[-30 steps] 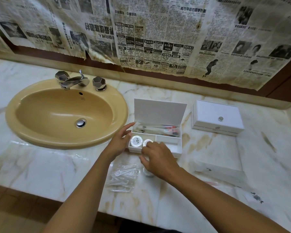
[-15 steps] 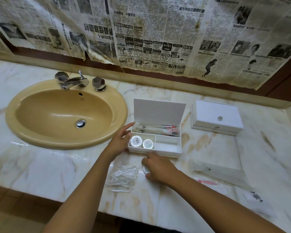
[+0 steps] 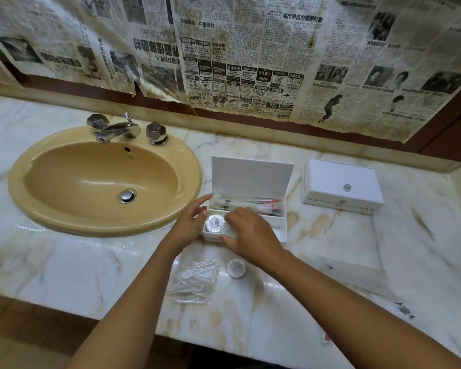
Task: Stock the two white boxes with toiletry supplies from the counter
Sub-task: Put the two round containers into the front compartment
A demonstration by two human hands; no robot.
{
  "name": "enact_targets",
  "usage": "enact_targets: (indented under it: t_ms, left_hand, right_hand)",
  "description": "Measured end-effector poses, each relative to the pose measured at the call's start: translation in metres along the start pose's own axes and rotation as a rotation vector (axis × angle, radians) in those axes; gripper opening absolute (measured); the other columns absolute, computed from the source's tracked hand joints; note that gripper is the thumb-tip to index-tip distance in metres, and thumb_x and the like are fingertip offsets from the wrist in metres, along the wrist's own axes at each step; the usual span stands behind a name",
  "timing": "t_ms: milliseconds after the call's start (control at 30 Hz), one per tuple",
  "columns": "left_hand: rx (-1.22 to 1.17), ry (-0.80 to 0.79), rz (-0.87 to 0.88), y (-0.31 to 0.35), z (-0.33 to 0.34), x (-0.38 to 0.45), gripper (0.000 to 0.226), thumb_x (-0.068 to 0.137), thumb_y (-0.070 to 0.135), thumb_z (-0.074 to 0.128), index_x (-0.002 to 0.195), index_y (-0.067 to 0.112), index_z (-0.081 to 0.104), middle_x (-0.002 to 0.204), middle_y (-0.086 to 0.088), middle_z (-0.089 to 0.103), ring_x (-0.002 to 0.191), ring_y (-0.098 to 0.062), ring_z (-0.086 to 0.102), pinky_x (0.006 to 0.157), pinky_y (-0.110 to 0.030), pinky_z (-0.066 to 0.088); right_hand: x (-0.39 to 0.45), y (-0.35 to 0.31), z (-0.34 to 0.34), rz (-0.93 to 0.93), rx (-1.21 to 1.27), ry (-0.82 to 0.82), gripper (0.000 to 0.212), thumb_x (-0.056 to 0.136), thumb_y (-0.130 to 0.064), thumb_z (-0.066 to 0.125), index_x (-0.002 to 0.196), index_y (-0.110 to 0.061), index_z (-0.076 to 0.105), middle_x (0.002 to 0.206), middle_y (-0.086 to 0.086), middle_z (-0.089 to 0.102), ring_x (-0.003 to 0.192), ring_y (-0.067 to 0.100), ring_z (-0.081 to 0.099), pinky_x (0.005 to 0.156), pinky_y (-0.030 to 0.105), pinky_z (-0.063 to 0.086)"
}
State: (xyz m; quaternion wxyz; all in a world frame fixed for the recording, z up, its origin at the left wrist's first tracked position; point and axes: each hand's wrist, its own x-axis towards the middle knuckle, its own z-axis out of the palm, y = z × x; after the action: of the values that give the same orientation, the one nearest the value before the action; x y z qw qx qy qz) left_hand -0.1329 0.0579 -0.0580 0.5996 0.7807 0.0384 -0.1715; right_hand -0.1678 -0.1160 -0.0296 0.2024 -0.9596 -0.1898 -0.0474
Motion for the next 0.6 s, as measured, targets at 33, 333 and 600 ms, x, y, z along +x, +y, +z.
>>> enact_targets:
  t_ms: [33,333,600]
  left_hand:
    - [0.001,-0.001,0.003,0.0,0.0,0.0,0.042,0.104,0.014,0.04,0.138,0.037,0.048,0.113,0.02,0.059,0.089,0.025,0.054,0.069,-0.001,0.042]
    - [0.0,-0.006,-0.004,-0.005,-0.001,0.004,0.042,0.103,0.019,0.042,0.137,0.043,0.048,0.121,0.01,0.061,0.113,0.0,0.055,0.083,-0.015,0.043]
    - [0.01,-0.005,0.002,-0.009,-0.002,0.006,0.042,0.103,0.02,0.042,0.137,0.044,0.048,0.122,0.005,0.064,0.113,-0.005,0.058,0.085,-0.02,0.045]
  right_hand:
    - [0.003,0.003,-0.001,0.019,-0.002,0.004,0.03,0.073,-0.029,0.075,0.091,-0.008,0.064,0.086,0.009,0.062,0.083,0.03,0.057,0.067,0.037,0.047]
    - [0.016,0.011,-0.005,0.114,-0.114,-0.135,0.042,0.085,-0.044,0.064,0.116,-0.016,0.062,0.111,0.004,0.059,0.108,0.025,0.049,0.085,0.035,0.04]
    - [0.011,0.013,0.0,0.107,-0.126,-0.212,0.037,0.09,-0.051,0.054,0.102,-0.02,0.069,0.104,-0.001,0.059,0.105,0.021,0.045,0.087,0.037,0.038]
